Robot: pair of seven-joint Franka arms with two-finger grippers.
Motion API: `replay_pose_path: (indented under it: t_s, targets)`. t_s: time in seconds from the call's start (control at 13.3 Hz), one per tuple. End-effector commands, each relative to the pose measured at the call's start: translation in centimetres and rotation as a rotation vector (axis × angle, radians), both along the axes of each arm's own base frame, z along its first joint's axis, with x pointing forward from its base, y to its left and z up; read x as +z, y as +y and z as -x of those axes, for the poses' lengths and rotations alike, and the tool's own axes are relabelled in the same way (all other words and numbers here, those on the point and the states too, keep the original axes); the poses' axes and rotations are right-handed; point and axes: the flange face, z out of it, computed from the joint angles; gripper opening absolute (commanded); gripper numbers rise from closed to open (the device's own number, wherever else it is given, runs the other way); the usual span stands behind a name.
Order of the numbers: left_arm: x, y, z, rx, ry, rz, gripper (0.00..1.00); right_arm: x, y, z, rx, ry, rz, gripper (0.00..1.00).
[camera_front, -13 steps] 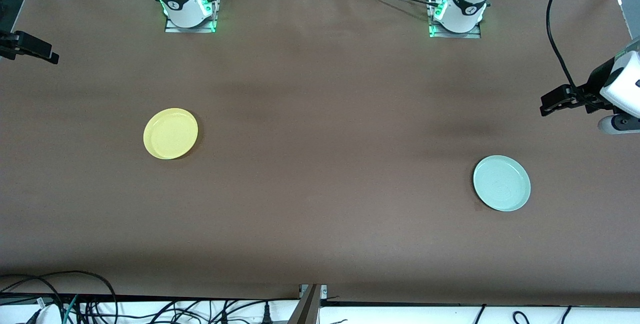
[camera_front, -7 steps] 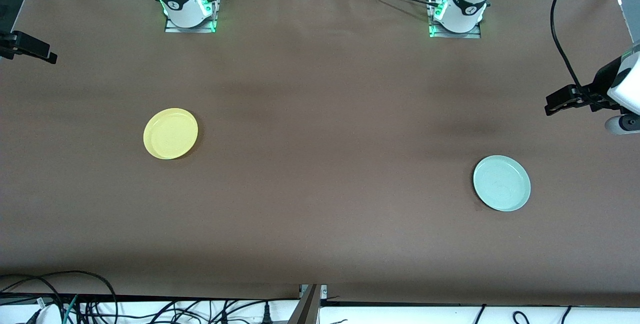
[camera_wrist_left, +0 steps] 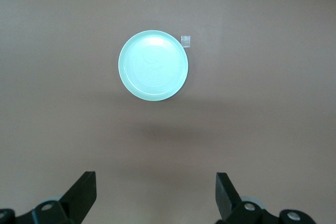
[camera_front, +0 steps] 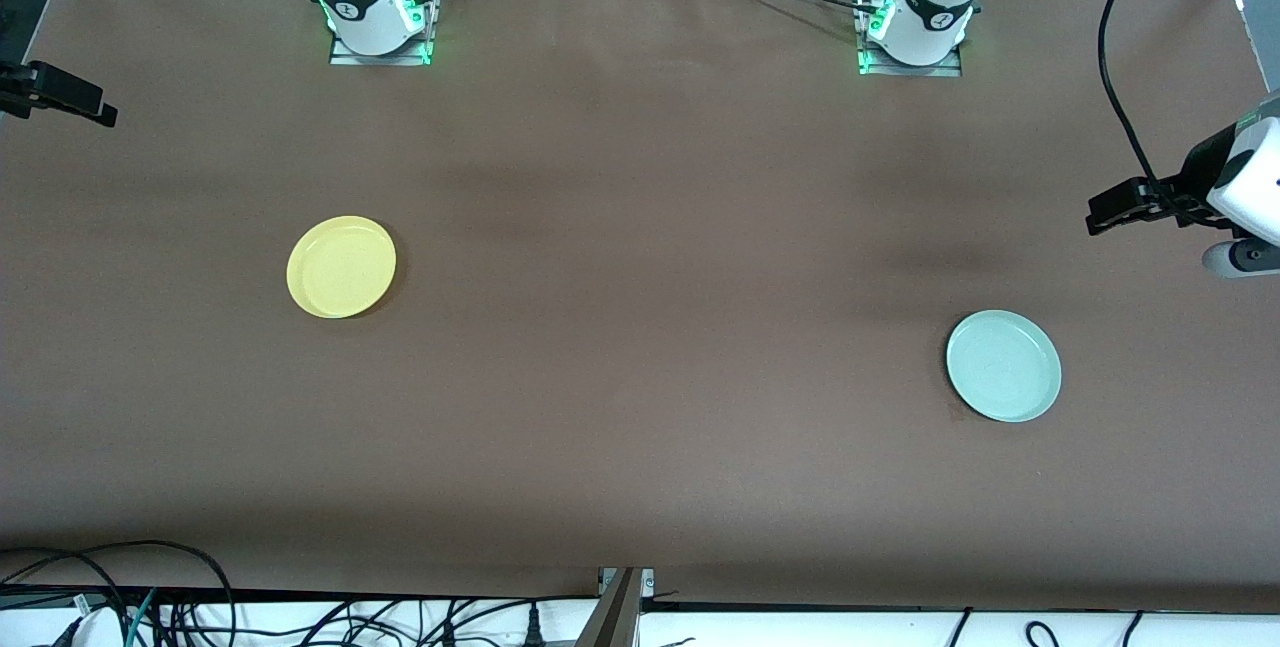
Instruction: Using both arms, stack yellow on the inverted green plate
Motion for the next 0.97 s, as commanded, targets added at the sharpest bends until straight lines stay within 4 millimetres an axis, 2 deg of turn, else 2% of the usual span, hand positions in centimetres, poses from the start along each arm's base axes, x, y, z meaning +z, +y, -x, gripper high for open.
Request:
replay_pose_path:
  t_s: [0.0, 0.15, 0.22, 0.6, 0.75, 0.9]
  targets:
    - [0.0, 0.1, 0.0, -0.001, 0.013, -0.012, 1.00, -0.6, 0.1, -0.9, 0.001, -0.014, 0.001, 1.00]
    - [-0.2, 0.2, 0.4, 0.004, 0.050, -0.011, 1.00, -1.4, 0.3, -2.2, 0.013, -0.043, 0.015, 1.00]
    - [-0.3, -0.1, 0.5, 0.000, 0.058, -0.012, 1.00, -1.3, 1.2, -2.6, 0.045, -0.060, 0.059, 1.00]
    - [-0.2, -0.5, 0.4, -0.008, 0.047, 0.000, 1.00, -1.9, 2.0, -3.4, 0.048, -0.073, 0.037, 1.00]
    - [-0.8, -0.3, 0.5, -0.002, 0.061, 0.016, 1.00, -2.1, 2.4, -3.9, 0.053, -0.102, -0.023, 1.00]
    - [-1.6, 0.0, 1.0, 0.002, 0.082, 0.031, 1.00, -1.9, 2.4, -3.7, 0.055, -0.092, -0.021, 1.00]
